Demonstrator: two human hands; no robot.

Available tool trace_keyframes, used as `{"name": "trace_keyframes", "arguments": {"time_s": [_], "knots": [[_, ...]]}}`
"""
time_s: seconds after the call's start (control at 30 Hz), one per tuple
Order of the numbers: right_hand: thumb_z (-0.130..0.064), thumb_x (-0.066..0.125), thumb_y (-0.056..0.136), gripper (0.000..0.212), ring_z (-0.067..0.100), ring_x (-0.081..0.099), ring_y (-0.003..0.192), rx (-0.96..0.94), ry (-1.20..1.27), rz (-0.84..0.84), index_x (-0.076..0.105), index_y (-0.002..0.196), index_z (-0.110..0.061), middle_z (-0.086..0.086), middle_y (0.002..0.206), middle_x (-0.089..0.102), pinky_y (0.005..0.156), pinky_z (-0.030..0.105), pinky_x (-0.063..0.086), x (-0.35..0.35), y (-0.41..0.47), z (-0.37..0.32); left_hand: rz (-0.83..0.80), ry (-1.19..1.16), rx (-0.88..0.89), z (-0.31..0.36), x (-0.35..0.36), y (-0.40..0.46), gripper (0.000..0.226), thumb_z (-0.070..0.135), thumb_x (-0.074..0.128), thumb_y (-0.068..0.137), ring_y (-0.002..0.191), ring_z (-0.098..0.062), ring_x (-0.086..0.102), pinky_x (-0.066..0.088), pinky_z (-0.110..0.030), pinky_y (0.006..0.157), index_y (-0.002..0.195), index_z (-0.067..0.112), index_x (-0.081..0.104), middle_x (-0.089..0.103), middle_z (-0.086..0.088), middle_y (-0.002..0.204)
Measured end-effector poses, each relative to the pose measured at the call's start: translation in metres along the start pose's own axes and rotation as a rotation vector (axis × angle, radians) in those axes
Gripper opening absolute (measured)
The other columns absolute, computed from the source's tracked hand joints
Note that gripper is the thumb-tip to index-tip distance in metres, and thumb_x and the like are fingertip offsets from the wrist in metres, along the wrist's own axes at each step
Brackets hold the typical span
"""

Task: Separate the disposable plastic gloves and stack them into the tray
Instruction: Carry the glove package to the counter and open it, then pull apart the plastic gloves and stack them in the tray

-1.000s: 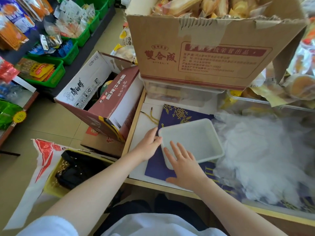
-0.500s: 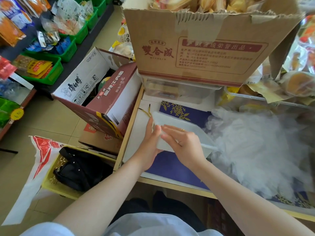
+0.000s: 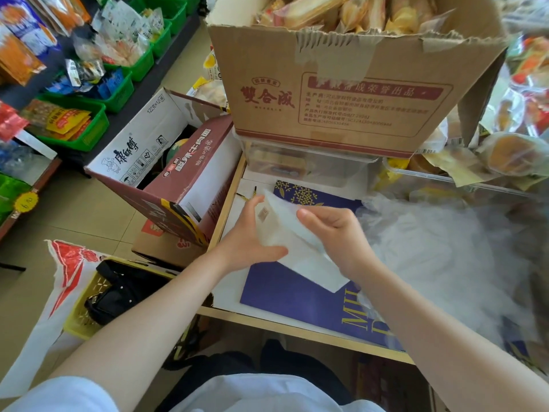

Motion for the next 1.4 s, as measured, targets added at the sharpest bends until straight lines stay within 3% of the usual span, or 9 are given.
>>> {"name": "trace_keyframes", "arguments": {"time_s": [0.2,0.3,0.43,0.53,0.67,0.87,1.03,1.17,1.4], "knots": [[-0.023,0.048,0.097,0.014,0.006,0.065,0.069,-0.058,0.018,0.424,0.06,0.099,-0.015,-0.005,0.079,0.066,0.069,0.03,0.055,-0.063,0.022,0.002,-0.087,0.148,-0.004,-0.029,-0.014,-0.012,0.119,0.048,0.073,0.046,0.126,-0.012,0.033,0.036,-0.02,0.097,0.139,0.032,0.0,0.025,0.011,0.135],[-0.013,0.056,0.09,0.035,0.016,0.057,0.077,-0.023,-0.453,0.231,0.048,0.124,-0.015,-0.003,0.091,0.059,0.067,0.028,0.041,-0.059,0.027,0.023,-0.091,0.093,0.018,-0.041,-0.02,-0.01,0.113,0.047,0.074,0.049,0.13,-0.007,0.033,0.038,-0.016,0.099,0.134,0.041,0.0,0.024,0.01,0.141],[-0.003,0.044,0.091,0.029,0.027,0.055,0.093,0.095,-0.725,-0.007,0.055,0.116,-0.011,0.009,0.107,0.06,0.066,0.028,0.033,-0.048,0.016,0.082,-0.168,0.16,0.022,-0.054,-0.025,-0.007,0.131,0.034,0.084,0.055,0.128,0.008,0.032,0.036,-0.013,0.1,0.138,0.046,-0.016,0.026,0.02,0.14],[-0.001,0.046,0.089,0.027,0.029,0.058,0.087,0.032,-0.835,0.064,0.059,0.11,-0.011,0.007,0.103,0.062,0.068,0.034,0.044,-0.053,0.012,0.088,-0.14,0.455,0.042,-0.064,-0.029,-0.009,0.088,0.028,0.083,0.067,0.135,-0.009,0.024,0.029,-0.037,0.113,0.127,0.048,0.023,0.019,0.009,0.147],[-0.009,0.059,0.087,0.007,0.031,0.057,0.071,-0.233,-0.875,0.187,0.062,0.093,-0.007,0.008,0.085,0.064,0.058,0.032,0.039,-0.051,0.03,0.061,-0.064,0.699,-0.015,-0.085,-0.03,-0.008,0.034,0.042,0.078,0.071,0.144,-0.015,0.007,0.015,-0.033,0.114,0.091,0.029,0.054,0.0,0.007,0.158],[-0.014,0.063,0.088,0.005,0.019,0.062,0.081,-0.038,-0.293,0.196,0.06,0.093,-0.015,0.0,0.089,0.065,0.071,0.024,0.047,-0.042,0.091,0.041,0.09,0.924,0.209,-0.085,-0.024,-0.013,0.031,0.043,0.075,0.072,0.137,-0.027,0.03,0.026,-0.039,0.108,0.069,0.016,0.06,0.035,-0.004,0.149],[-0.035,0.053,0.094,0.056,0.027,0.043,0.125,0.153,-0.408,0.379,0.035,0.138,-0.008,0.011,0.139,0.041,0.098,0.035,0.035,-0.041,0.108,0.059,0.195,0.951,0.235,-0.09,-0.028,-0.005,0.043,0.056,0.058,0.075,0.112,-0.03,0.058,0.051,-0.045,0.087,0.061,0.015,0.059,0.067,-0.007,0.113],[-0.03,0.048,0.097,0.051,0.019,0.044,0.122,0.147,-0.358,0.388,0.032,0.141,-0.011,0.007,0.145,0.034,0.1,0.031,0.035,-0.049,0.08,0.077,0.245,0.915,0.299,-0.088,-0.036,0.008,0.065,0.069,0.037,0.081,0.104,-0.026,0.056,0.049,-0.036,0.085,0.058,0.012,0.059,0.068,-0.008,0.104],[-0.014,0.057,0.088,0.052,0.038,0.033,0.131,0.219,-0.86,0.278,0.04,0.136,-0.004,0.017,0.146,0.035,0.103,0.038,0.028,-0.08,0.011,0.131,0.229,0.916,0.435,-0.062,-0.022,0.034,0.037,0.04,0.048,0.078,0.115,-0.026,0.042,0.046,-0.043,0.091,0.082,0.009,0.068,0.068,-0.009,0.104]]}}
Point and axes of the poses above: each hand's wrist, its own y-axis towards the middle knuckle, its own x-axis out of the palm, z = x × y, the point moved 4 cm from there along y, towards the middle knuckle
